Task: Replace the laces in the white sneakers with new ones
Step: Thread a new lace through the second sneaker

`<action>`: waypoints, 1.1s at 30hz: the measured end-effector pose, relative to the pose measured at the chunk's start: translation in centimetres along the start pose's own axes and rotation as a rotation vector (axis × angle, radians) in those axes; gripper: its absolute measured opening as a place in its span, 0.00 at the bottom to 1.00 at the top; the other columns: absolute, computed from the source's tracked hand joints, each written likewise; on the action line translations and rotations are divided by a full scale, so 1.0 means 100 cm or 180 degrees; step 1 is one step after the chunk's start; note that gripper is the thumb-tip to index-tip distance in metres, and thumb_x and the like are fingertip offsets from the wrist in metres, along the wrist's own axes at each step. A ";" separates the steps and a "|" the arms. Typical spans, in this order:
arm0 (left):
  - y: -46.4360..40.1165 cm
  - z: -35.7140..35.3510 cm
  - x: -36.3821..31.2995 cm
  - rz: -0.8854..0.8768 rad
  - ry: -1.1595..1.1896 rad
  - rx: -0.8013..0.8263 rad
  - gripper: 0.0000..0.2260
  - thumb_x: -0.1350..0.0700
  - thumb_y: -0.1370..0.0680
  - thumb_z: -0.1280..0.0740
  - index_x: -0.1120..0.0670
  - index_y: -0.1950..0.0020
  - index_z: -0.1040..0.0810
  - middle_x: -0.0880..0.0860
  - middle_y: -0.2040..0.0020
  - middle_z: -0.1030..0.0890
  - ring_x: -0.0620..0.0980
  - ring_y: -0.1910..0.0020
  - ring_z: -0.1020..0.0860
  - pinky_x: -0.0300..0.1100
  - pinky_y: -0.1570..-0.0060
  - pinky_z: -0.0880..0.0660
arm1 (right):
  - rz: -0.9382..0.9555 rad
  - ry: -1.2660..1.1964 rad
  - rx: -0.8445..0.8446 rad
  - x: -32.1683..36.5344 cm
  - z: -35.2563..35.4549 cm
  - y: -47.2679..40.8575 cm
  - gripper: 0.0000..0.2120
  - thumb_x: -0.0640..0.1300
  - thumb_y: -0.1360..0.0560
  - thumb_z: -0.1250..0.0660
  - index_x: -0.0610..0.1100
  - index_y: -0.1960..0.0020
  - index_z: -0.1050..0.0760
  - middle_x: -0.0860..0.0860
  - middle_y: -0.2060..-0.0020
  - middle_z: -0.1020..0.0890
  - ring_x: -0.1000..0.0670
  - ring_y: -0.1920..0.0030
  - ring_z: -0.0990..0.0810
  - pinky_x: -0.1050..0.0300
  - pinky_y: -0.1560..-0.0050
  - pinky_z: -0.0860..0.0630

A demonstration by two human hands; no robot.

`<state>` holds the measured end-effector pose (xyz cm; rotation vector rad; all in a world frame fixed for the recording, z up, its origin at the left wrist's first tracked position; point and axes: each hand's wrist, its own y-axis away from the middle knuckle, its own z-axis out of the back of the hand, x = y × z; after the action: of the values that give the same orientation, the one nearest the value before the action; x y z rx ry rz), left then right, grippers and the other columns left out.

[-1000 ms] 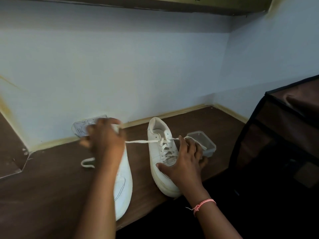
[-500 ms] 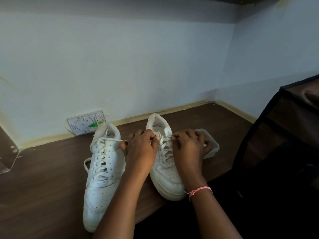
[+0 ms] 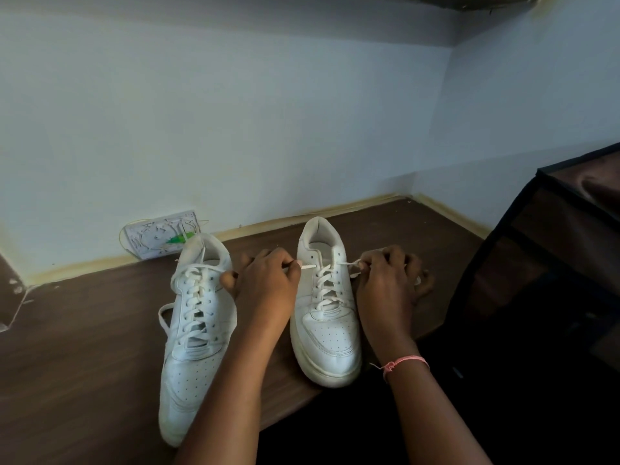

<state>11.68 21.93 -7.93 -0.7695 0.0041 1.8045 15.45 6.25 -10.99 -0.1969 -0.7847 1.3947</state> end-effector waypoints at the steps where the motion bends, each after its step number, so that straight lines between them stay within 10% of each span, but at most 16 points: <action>1: -0.002 0.002 0.004 -0.0003 0.0034 0.0058 0.10 0.44 0.20 0.40 0.46 0.57 0.26 0.41 0.57 0.24 0.50 0.41 0.30 0.46 0.54 0.50 | -0.0006 -0.0019 0.0076 0.000 0.001 0.000 0.04 0.46 0.26 0.33 0.53 0.55 0.21 0.52 0.46 0.24 0.46 0.40 0.34 0.37 0.36 0.41; 11: -0.009 0.071 0.025 -0.0244 0.1045 0.0594 0.11 0.40 0.24 0.33 0.44 0.63 0.19 0.42 0.66 0.19 0.42 0.60 0.23 0.56 0.41 0.30 | 0.1172 -0.1401 0.0641 0.056 0.038 0.019 0.18 0.55 0.26 0.30 0.59 0.37 0.25 0.58 0.35 0.28 0.49 0.36 0.39 0.50 0.44 0.40; 16: -0.008 0.107 0.028 -0.0424 0.1261 0.0907 0.14 0.41 0.22 0.34 0.47 0.62 0.19 0.45 0.73 0.27 0.39 0.74 0.31 0.41 0.65 0.33 | 0.1156 -0.1386 0.0231 0.066 0.041 0.022 0.05 0.47 0.28 0.26 0.53 0.53 0.18 0.55 0.44 0.21 0.46 0.40 0.33 0.54 0.50 0.47; 19: -0.016 0.131 0.058 -0.0066 0.1705 0.0474 0.16 0.41 0.21 0.35 0.50 0.62 0.20 0.60 0.63 0.22 0.49 0.64 0.25 0.44 0.57 0.31 | 0.0798 -0.1152 0.0251 0.051 0.046 0.011 0.03 0.49 0.29 0.26 0.54 0.55 0.17 0.57 0.45 0.21 0.47 0.40 0.35 0.55 0.51 0.48; 26: -0.013 0.115 0.063 0.0128 0.1615 0.0855 0.12 0.46 0.21 0.34 0.49 0.60 0.17 0.47 0.63 0.18 0.47 0.62 0.23 0.41 0.58 0.31 | 0.0664 -0.1410 0.1681 0.058 0.064 0.016 0.15 0.63 0.28 0.32 0.65 0.41 0.23 0.61 0.30 0.35 0.48 0.29 0.47 0.42 0.30 0.45; 33: -0.010 0.093 0.027 -0.0285 0.1696 0.1151 0.13 0.41 0.23 0.32 0.48 0.60 0.16 0.44 0.66 0.20 0.41 0.64 0.23 0.44 0.53 0.29 | 0.0948 -0.1588 0.0999 0.085 0.068 0.026 0.09 0.59 0.26 0.31 0.55 0.50 0.20 0.61 0.41 0.25 0.51 0.35 0.38 0.53 0.45 0.46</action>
<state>7.44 28.00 -1.56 -0.9440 0.6184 1.4134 9.13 12.47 -4.23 0.3032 -0.9536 1.8633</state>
